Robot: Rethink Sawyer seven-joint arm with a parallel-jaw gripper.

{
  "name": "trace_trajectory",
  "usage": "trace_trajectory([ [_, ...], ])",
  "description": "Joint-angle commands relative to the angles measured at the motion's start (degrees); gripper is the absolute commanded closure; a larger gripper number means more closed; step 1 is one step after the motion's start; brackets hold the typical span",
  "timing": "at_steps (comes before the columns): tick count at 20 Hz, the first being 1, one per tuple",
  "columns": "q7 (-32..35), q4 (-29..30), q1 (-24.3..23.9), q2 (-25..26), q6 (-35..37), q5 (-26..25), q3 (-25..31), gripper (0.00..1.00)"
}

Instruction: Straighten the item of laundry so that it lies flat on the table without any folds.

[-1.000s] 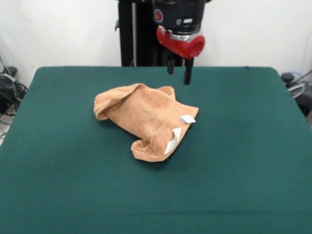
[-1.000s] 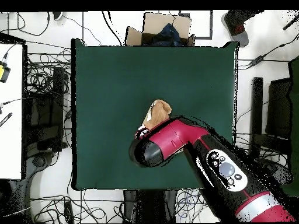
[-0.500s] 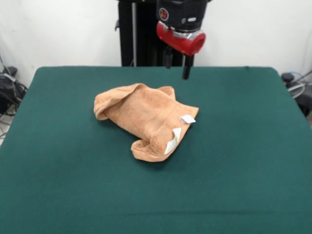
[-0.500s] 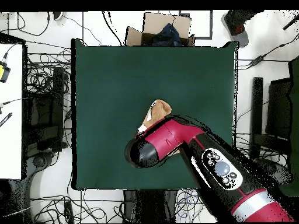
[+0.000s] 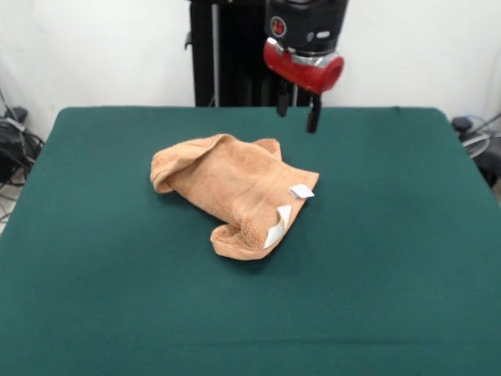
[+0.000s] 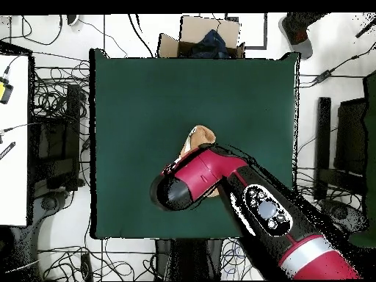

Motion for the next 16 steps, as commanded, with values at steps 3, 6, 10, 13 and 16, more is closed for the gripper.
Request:
trace_trajectory([
  [3,40.0,-7.4,7.7,-2.3,-12.7,5.6,-13.8,0.00],
  [6,49.8,-10.7,11.4,-2.9,-17.4,11.2,-20.7,0.00],
  [10,56.6,-11.3,12.9,-4.6,-21.1,19.0,-25.2,0.00],
  [13,59.9,-12.4,14.0,-4.5,-20.0,21.9,-27.6,0.00],
  [16,63.5,-13.1,14.9,-3.8,-20.2,23.2,-29.8,0.00],
])
